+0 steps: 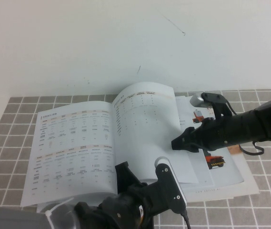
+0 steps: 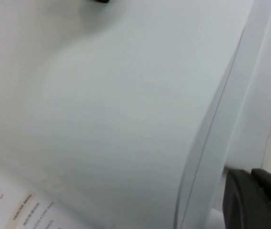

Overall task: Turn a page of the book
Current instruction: Open the closed book

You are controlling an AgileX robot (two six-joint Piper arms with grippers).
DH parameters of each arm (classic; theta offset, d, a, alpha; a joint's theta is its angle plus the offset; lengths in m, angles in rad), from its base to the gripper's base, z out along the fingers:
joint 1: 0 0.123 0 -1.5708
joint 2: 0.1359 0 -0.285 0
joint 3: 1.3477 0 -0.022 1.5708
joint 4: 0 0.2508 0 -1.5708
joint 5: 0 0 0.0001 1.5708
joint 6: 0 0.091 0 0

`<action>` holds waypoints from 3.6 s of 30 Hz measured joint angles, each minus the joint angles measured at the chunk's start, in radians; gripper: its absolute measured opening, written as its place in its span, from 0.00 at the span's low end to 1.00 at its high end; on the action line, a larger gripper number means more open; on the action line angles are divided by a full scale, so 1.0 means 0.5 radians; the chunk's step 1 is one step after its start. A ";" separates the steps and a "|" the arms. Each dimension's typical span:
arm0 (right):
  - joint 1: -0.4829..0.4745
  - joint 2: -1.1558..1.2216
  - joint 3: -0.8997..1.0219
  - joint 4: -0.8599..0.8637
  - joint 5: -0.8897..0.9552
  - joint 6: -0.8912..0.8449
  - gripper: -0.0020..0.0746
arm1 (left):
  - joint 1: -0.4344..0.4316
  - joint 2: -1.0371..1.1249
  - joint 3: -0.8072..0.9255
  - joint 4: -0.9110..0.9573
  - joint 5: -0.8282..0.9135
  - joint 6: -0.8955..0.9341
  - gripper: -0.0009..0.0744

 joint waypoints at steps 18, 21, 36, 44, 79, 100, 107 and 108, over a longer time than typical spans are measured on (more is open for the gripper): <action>0.000 0.001 0.000 0.003 0.000 0.000 0.52 | -0.301 0.053 -0.049 0.000 0.639 0.456 0.01; 0.000 0.001 0.000 0.012 0.003 0.000 0.52 | -0.404 0.053 -0.074 -0.004 0.870 0.490 0.01; 0.000 0.006 0.000 0.032 0.021 0.000 0.52 | -0.459 0.051 -0.083 -0.252 0.995 0.427 0.15; 0.000 0.006 0.000 0.032 0.027 0.000 0.52 | -0.476 0.048 -0.095 -0.071 1.242 0.440 0.15; 0.005 0.018 0.000 0.032 0.126 -0.042 0.52 | -0.433 0.471 -0.131 -0.030 1.112 0.477 0.64; 0.007 0.066 -0.016 0.095 0.187 -0.066 0.52 | -0.516 0.145 -0.278 -0.390 1.195 0.844 0.59; 0.007 0.073 -0.016 0.122 0.205 -0.069 0.52 | -0.414 0.073 -0.278 -0.422 0.973 0.918 0.59; 0.007 0.077 -0.016 0.127 0.208 -0.069 0.52 | -0.386 0.073 -0.278 -0.431 0.948 0.918 0.59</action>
